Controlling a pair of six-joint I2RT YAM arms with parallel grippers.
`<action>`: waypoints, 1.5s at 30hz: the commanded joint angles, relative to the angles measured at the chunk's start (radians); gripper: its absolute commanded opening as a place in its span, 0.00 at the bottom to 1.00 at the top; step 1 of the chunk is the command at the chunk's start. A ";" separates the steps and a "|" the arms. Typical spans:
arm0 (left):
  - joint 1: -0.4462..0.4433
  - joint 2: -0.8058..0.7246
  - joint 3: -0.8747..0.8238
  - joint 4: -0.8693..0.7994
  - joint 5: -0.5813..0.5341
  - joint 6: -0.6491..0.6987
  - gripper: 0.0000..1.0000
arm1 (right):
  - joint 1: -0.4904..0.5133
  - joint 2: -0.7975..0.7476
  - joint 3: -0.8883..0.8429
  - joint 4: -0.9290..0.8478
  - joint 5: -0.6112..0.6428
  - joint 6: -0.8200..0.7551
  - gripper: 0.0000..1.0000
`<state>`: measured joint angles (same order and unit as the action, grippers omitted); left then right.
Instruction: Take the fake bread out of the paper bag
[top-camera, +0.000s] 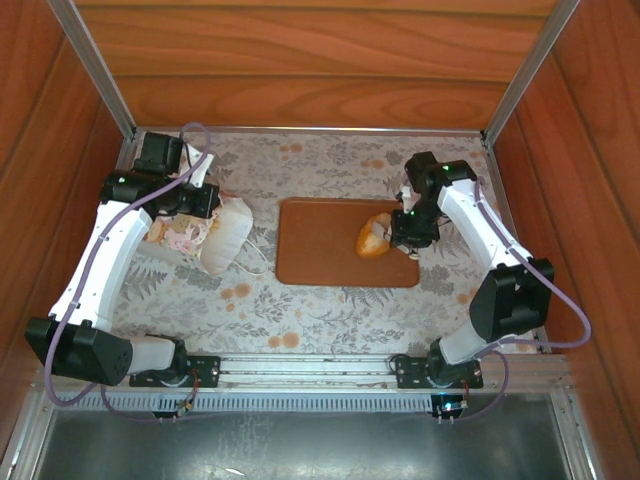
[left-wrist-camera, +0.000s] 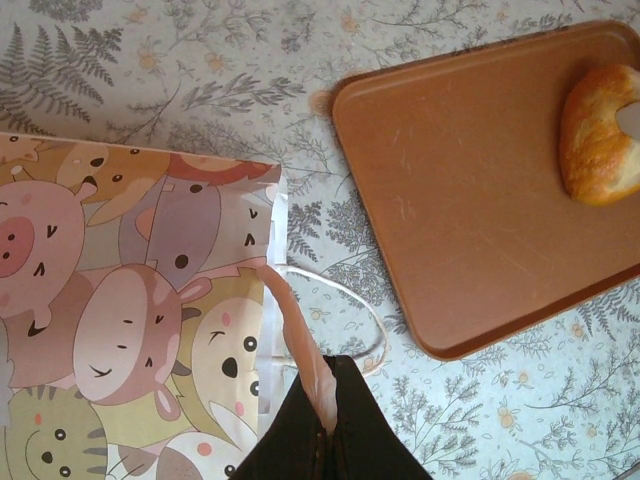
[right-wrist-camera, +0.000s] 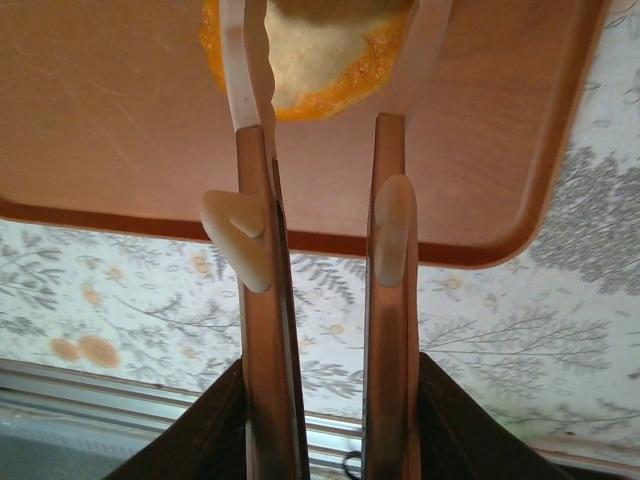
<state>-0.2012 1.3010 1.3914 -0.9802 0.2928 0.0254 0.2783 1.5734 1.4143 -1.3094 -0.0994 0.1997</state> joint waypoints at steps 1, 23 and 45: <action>-0.005 -0.025 -0.005 0.014 -0.001 0.004 0.00 | -0.019 0.020 0.039 -0.059 0.106 -0.099 0.35; -0.004 -0.032 -0.007 0.013 -0.008 0.017 0.00 | -0.094 0.134 0.152 -0.106 0.174 -0.240 0.43; -0.004 -0.024 0.001 0.014 -0.006 0.006 0.00 | -0.078 -0.056 0.149 0.034 -0.271 -0.061 0.40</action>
<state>-0.2012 1.2896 1.3903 -0.9794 0.2886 0.0265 0.1963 1.5433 1.6058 -1.3590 -0.1959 0.0669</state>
